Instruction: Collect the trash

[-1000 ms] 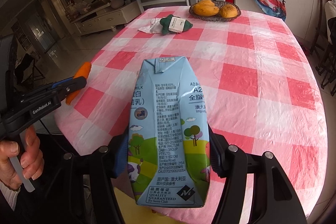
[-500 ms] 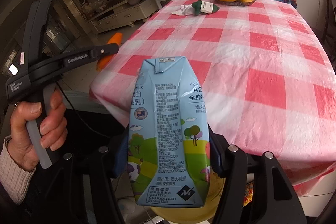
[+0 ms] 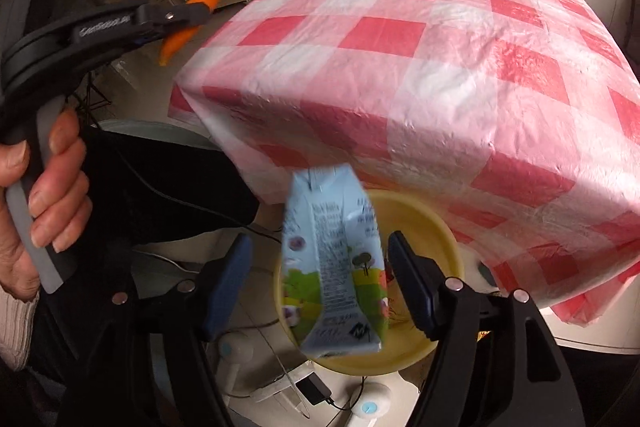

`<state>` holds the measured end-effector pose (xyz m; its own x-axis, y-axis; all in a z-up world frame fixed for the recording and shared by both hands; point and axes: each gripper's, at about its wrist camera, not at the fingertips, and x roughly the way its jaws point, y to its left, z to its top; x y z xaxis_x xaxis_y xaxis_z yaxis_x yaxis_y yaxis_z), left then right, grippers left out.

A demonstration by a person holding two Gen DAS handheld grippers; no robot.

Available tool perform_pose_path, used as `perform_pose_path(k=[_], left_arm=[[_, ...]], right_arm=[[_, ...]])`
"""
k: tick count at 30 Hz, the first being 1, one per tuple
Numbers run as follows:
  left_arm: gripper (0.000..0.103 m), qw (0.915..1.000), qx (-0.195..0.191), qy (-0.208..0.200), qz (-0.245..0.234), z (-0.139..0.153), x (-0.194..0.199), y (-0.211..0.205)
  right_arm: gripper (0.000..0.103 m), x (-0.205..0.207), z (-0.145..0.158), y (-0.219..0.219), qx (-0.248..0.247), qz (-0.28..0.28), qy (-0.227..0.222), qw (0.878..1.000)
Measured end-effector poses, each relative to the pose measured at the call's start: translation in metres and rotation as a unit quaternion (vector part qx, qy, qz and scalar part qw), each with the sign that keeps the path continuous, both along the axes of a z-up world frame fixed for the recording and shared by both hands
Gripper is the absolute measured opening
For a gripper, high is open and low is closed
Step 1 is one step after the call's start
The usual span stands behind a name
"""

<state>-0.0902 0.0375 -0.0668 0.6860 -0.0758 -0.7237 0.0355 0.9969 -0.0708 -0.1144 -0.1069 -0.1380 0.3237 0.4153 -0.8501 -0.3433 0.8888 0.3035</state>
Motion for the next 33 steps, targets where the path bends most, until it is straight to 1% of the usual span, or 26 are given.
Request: perform_pose_path(k=[2,4,6,10,12,14,16,17,18,19,20,21,23,29,33], left_arm=[[0.017,1.0,0.0,0.002,-0.007,-0.001,-0.011,-0.003],[0.017,0.9999,0.001,0.004,-0.016,-0.003,-0.02,-0.007],[0.017,0.9995,0.003,0.009,-0.029,-0.006,-0.03,-0.014],[0.017,0.9971,0.017,0.025,-0.07,-0.016,-0.051,-0.036],[0.017,0.994,0.029,0.037,-0.099,-0.023,-0.061,-0.05],[0.017,0.9884,0.041,0.059,-0.134,-0.032,-0.068,-0.065],[0.019,0.9836,0.055,0.074,-0.155,-0.04,-0.074,-0.077],[0.023,0.9818,0.061,0.077,-0.162,-0.042,-0.075,-0.081],[0.033,0.9817,0.066,0.074,-0.163,-0.042,-0.076,-0.083],[0.04,0.9826,0.064,0.071,-0.159,-0.041,-0.076,-0.082],[0.051,0.9844,0.059,0.067,-0.152,-0.039,-0.076,-0.08],[0.054,0.9867,0.049,0.062,-0.142,-0.037,-0.074,-0.075],[0.054,0.9896,0.032,0.063,-0.125,-0.035,-0.071,-0.066],[0.054,0.9943,0.015,0.067,-0.081,-0.035,-0.06,-0.046],[0.061,0.9967,0.019,0.053,-0.058,-0.032,-0.057,-0.04]], right_arm=[[0.069,0.0,0.007,-0.008,0.015,-0.019,-0.011,1.0],[0.074,-0.001,0.015,-0.019,0.026,-0.045,-0.029,0.998],[0.074,-0.001,0.021,-0.03,0.048,-0.069,-0.042,0.996],[0.077,-0.001,0.032,-0.049,0.084,-0.114,-0.068,0.988],[0.078,0.0,0.036,-0.058,0.097,-0.133,-0.078,0.983],[0.08,0.001,0.038,-0.066,0.109,-0.152,-0.083,0.979],[0.08,0.001,0.037,-0.073,0.119,-0.165,-0.081,0.976],[0.08,0.002,0.037,-0.076,0.123,-0.172,-0.081,0.974],[0.08,0.002,0.038,-0.078,0.127,-0.176,-0.08,0.973],[0.08,0.002,0.038,-0.079,0.13,-0.179,-0.08,0.972],[0.08,0.002,0.038,-0.08,0.132,-0.183,-0.08,0.971],[0.08,0.001,0.039,-0.082,0.133,-0.185,-0.08,0.971],[0.081,0.0,0.04,-0.086,0.133,-0.187,-0.079,0.97],[0.081,-0.001,0.038,-0.083,0.126,-0.181,-0.077,0.972],[0.082,-0.001,0.036,-0.082,0.12,-0.181,-0.075,0.973]])
